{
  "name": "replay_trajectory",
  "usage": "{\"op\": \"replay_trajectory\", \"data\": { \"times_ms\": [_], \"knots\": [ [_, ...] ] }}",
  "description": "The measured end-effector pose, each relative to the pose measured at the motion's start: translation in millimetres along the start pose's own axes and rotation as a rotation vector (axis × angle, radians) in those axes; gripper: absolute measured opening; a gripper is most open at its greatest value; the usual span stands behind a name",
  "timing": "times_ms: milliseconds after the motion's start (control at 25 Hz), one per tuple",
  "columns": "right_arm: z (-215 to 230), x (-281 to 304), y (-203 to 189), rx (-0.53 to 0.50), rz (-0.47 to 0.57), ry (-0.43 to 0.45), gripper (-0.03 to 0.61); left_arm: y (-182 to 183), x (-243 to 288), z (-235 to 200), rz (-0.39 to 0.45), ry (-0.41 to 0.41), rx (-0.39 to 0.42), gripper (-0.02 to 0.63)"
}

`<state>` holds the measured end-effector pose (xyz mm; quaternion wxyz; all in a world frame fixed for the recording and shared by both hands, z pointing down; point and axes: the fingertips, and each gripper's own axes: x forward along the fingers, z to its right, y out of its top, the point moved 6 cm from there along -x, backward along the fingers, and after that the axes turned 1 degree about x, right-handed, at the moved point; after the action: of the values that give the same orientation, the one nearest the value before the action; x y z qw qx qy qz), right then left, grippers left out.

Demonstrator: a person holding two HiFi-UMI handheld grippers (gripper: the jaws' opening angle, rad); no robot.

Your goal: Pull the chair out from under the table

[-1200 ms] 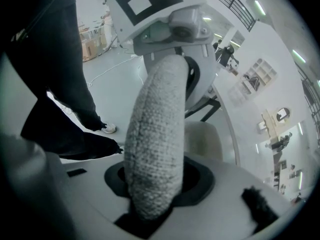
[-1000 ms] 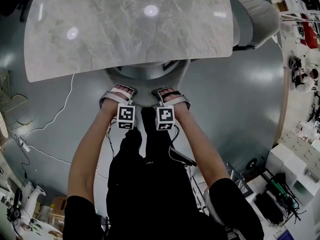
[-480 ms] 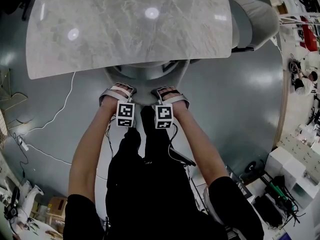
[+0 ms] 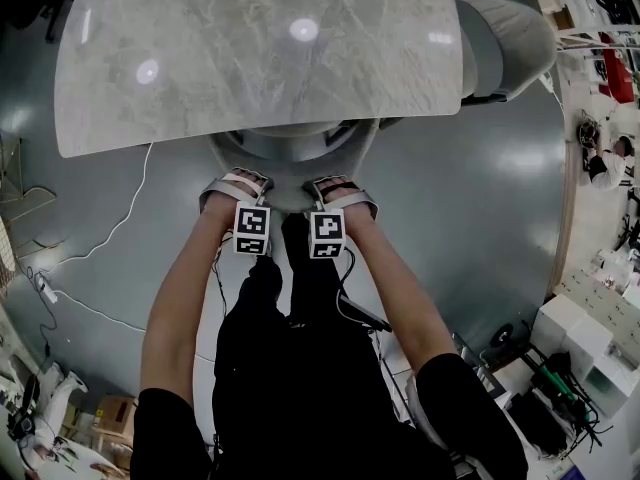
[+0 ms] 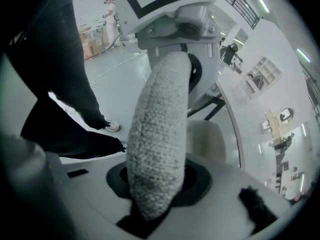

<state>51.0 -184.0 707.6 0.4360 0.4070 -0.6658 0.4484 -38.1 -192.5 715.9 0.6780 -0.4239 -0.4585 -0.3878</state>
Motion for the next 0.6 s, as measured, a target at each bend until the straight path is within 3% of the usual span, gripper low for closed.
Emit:
{"op": "replay_trajectory", "data": {
  "times_ms": [600],
  "knots": [
    [-16.7,-1.5,5.4,0.01,-0.007,-0.005,0.106,5.4,-2.5,15.8,-0.014,-0.019,-0.014,0.071]
  ]
}}
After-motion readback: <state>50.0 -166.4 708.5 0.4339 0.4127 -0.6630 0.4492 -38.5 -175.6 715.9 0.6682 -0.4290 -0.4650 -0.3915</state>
